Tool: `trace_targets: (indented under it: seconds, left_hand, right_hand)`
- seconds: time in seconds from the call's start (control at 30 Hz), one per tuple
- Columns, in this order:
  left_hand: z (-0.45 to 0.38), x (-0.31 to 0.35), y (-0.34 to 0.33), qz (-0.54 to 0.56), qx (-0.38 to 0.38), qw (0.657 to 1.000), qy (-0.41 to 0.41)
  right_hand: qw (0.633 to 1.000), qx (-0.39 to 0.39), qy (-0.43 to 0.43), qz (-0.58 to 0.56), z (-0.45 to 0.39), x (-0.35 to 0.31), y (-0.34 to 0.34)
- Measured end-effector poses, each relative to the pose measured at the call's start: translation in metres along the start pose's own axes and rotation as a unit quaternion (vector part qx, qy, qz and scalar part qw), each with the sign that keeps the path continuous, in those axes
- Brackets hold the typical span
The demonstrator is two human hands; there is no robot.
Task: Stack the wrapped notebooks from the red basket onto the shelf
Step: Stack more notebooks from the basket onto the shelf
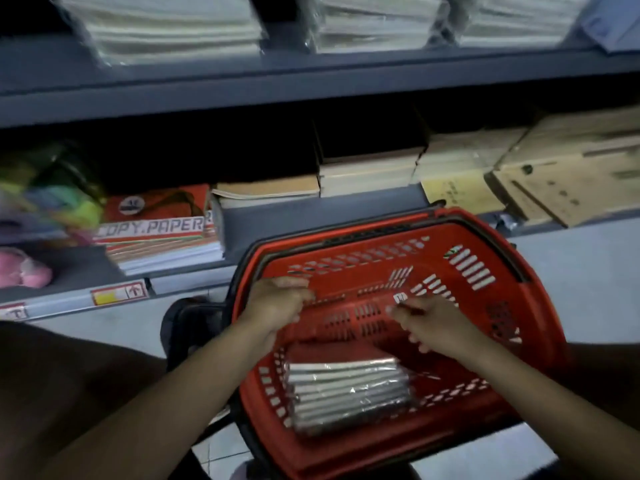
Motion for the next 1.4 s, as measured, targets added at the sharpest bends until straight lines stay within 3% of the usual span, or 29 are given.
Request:
trace_targets:
  seconds: [0.1, 0.2, 0.3, 0.47, 0.57, 0.67, 0.77, 0.87, 1.0, 1.2, 1.4]
  left_hand:
    - [-0.007, -0.043, -0.014, -0.135, 0.004, 0.991, 0.014]
    - [-0.002, -0.063, -0.02, -0.28, 0.004, 0.96, 0.021]
    - [0.011, -0.068, -0.024, -0.305, 0.008, 0.951, 0.053]
    - [0.022, -0.065, -0.013, -0.214, 0.05, 0.971, 0.099]
    - [0.027, -0.063, -0.006, -0.189, 0.052, 0.973, 0.126]
    - [0.031, -0.044, 0.006, -0.062, 0.046, 0.987, 0.138]
    - [0.04, -0.008, 0.02, 0.035, 0.027, 0.991, 0.13]
    - [0.049, 0.031, 0.028, 0.136, -0.031, 0.986, 0.091]
    - [0.06, 0.051, 0.035, 0.209, -0.1, 0.97, 0.067]
    - [0.091, 0.074, 0.037, 0.256, -0.225, 0.939, 0.05]
    - [0.113, 0.099, 0.052, 0.287, -0.238, 0.927, -0.044]
  right_hand:
    - [0.994, -0.032, -0.099, -0.013, 0.007, 0.039, -0.027]
    - [0.996, -0.083, -0.045, 0.004, 0.015, 0.042, -0.052]
    - [0.994, -0.107, -0.037, 0.009, 0.021, 0.043, -0.067]
    - [0.988, -0.08, -0.13, -0.008, 0.025, 0.049, -0.072]
    - [0.99, -0.029, -0.134, -0.023, 0.034, 0.044, -0.061]
    - [0.978, 0.029, -0.179, -0.104, 0.051, 0.036, -0.037]
    - [0.934, 0.026, -0.237, -0.265, 0.074, 0.018, -0.013]
    - [0.863, 0.02, -0.277, -0.423, 0.091, -0.01, 0.012]
    - [0.812, 0.083, -0.246, -0.522, 0.107, -0.045, 0.06]
    - [0.8, 0.186, -0.159, -0.548, 0.137, -0.077, 0.117]
    - [0.808, 0.212, -0.11, -0.538, 0.156, -0.087, 0.136]
Point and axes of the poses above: each hand's wrist, its own z-axis away from the middle knuckle, its own y-axis out of the back of the hand, x = y × z, the point moved 6 cm from there along -z, towards the middle knuckle, and after that the axes turned 14 degrees about x, right-handed, at the moved point
